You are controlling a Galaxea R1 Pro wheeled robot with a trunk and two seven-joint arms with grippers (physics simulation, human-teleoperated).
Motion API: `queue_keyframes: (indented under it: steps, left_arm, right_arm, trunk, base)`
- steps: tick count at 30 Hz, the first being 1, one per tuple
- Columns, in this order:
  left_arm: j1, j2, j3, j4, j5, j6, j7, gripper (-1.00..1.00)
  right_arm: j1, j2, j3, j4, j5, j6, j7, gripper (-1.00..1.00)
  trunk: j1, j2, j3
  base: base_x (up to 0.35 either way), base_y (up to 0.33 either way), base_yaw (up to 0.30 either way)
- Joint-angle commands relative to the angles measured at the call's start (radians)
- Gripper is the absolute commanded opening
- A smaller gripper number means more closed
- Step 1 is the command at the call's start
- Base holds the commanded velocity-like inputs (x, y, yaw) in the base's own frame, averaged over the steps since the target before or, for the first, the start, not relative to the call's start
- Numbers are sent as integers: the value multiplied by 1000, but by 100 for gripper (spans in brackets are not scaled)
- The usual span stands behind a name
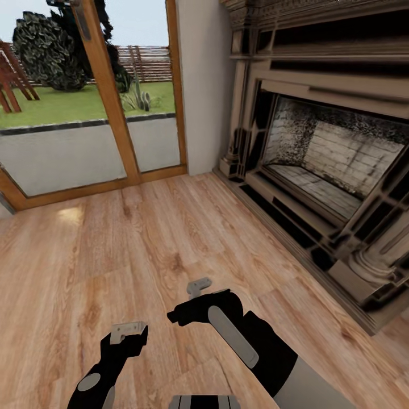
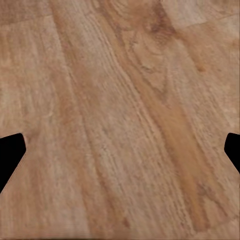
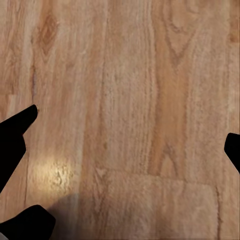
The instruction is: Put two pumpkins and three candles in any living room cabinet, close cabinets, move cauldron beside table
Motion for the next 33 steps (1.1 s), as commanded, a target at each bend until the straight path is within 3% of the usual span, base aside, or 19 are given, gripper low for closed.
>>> queue_keyframes:
  steps: [1, 10, 27, 33]
  left_arm:
    - [0, -1, 0, -1, 0, 5, 2, 100]
    - [0, -1, 1, -1, 0, 7, 2, 100]
    - [0, -1, 3, -1, 0, 7, 1, 100]
    - [0, -1, 4, -1, 0, 12, 1, 100]
  right_arm:
    - [-1, 0, 1, -1, -11, 0, -10, 100]
    - [-1, 0, 3, -1, -10, -2, -10, 100]
    - [-1, 0, 24, -1, -10, -3, -10, 100]
    - [-1, 0, 23, -2, -10, -3, -10, 100]
  trunk:
    - [0, 0, 0]
    - [0, 0, 11]
    - [0, 0, 33]
    - [0, 0, 38]
  base:
    - [14, 0, 212]
    - [104, 0, 211]
    - [253, -66, 204]
    - [270, 100, 135]
